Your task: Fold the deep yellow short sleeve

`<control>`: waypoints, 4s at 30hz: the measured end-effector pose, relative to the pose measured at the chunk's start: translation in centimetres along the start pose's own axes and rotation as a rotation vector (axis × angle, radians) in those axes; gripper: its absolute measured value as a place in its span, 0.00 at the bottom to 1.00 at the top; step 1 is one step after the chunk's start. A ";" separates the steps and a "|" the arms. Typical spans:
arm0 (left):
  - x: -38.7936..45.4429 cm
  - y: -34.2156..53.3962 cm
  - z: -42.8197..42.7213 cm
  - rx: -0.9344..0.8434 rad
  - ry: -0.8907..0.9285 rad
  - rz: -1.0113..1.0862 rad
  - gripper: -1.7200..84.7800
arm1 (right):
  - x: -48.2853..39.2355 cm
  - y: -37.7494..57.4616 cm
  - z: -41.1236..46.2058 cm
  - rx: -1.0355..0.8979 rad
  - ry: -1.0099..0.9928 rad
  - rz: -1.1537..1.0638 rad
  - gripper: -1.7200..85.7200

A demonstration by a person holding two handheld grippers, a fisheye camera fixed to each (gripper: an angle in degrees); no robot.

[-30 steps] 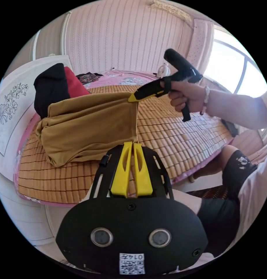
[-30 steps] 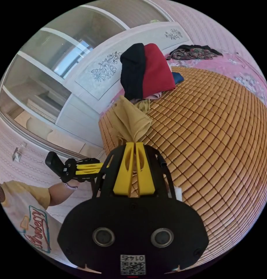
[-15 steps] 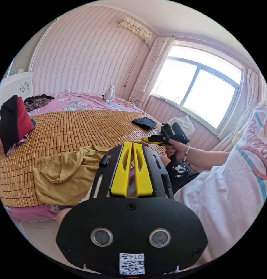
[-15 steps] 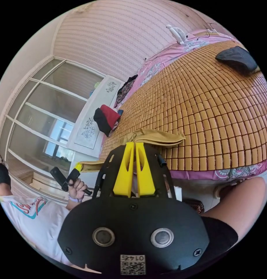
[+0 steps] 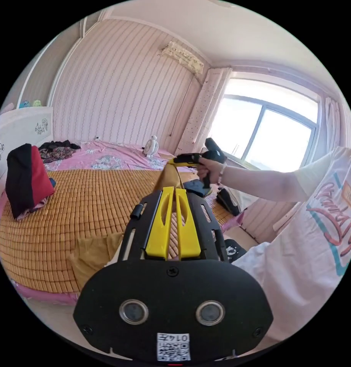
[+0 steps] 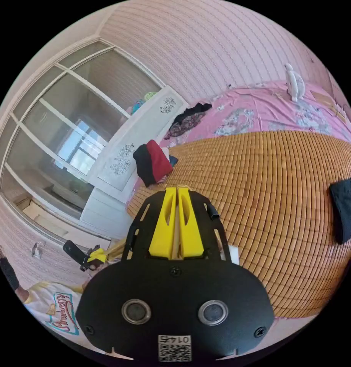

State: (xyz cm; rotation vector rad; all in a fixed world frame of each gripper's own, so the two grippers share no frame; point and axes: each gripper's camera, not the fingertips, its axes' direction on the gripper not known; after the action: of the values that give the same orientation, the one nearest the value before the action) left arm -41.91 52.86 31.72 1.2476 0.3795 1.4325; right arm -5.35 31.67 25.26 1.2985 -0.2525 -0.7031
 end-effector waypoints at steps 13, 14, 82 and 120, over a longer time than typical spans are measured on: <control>5.4 -14.3 6.2 0.350 -0.042 0.245 0.01 | -37.3 -8.8 -1.0 -0.273 0.087 -1.167 0.03; 5.1 -13.7 7.0 0.320 -0.034 0.237 0.01 | -36.0 -6.4 2.2 -0.349 0.179 -1.168 0.04; -3.5 -8.3 -5.1 0.151 -0.119 -0.235 0.01 | 5.5 28.8 -32.2 0.406 -0.001 0.067 0.03; 2.2 -31.3 -11.5 0.292 -0.411 0.053 0.01 | -9.1 4.6 -44.0 0.528 0.088 -0.367 0.02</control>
State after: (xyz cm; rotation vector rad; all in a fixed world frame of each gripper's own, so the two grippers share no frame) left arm -34.80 68.97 3.35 1.7588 0.2800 1.1514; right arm 13.17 72.48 19.34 1.9052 -0.1300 -0.9229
